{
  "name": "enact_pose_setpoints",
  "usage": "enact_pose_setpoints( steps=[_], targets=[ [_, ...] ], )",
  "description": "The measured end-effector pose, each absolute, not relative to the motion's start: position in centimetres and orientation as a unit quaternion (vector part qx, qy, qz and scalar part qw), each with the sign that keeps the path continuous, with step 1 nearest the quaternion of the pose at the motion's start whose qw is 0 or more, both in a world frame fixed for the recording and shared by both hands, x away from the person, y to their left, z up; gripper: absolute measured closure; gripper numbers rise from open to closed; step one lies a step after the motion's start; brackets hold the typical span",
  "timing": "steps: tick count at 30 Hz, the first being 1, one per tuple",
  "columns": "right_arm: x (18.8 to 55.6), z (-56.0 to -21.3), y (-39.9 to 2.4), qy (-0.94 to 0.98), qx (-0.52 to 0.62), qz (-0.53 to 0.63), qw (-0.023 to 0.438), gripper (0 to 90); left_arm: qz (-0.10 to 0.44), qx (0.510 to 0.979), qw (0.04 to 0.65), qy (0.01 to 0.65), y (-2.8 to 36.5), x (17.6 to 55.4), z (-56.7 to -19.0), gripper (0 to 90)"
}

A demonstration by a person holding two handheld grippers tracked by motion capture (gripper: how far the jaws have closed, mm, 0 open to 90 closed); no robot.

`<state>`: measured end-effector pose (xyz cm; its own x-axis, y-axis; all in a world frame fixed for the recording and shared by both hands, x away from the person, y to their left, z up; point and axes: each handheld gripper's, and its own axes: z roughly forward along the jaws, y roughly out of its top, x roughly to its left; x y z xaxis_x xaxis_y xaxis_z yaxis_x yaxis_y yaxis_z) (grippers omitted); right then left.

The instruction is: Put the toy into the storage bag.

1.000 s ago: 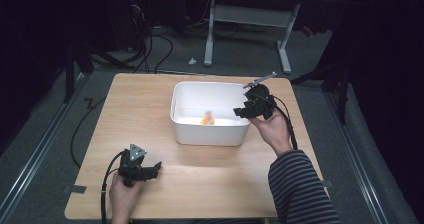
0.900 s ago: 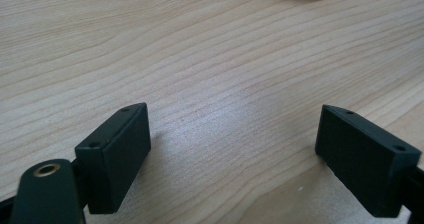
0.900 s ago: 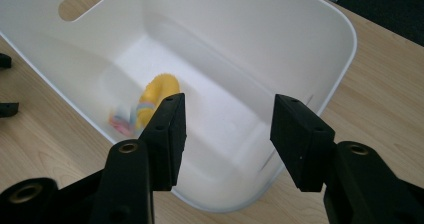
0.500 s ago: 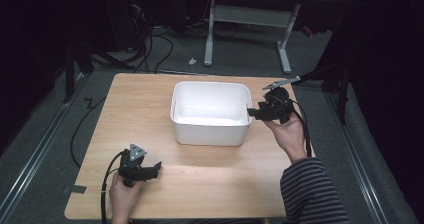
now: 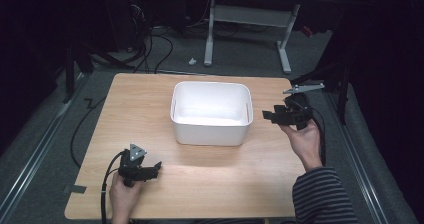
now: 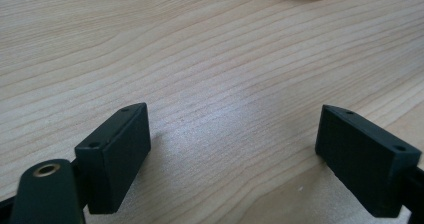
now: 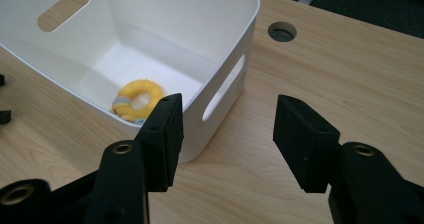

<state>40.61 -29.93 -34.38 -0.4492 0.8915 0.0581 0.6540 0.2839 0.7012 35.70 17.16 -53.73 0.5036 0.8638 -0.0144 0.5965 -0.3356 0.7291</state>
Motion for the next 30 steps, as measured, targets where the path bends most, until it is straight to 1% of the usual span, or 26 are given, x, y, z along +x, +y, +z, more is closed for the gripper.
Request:
enact_pose_setpoints(
  steps=[19, 30],
  targets=[
    [37.5, -35.2, -33.8, 0.758, 0.514, 0.356, 0.185, 44.4, 0.192, 0.794, 0.348, 0.46, 17.2, 35.7, -53.7, 14.9],
    [35.0, -35.8, -33.9, 0.765, 0.507, 0.341, 0.203, 42.2, 0.192, 0.794, 0.348, 0.46, 17.2, 35.7, -53.7, 14.9]
  ],
)
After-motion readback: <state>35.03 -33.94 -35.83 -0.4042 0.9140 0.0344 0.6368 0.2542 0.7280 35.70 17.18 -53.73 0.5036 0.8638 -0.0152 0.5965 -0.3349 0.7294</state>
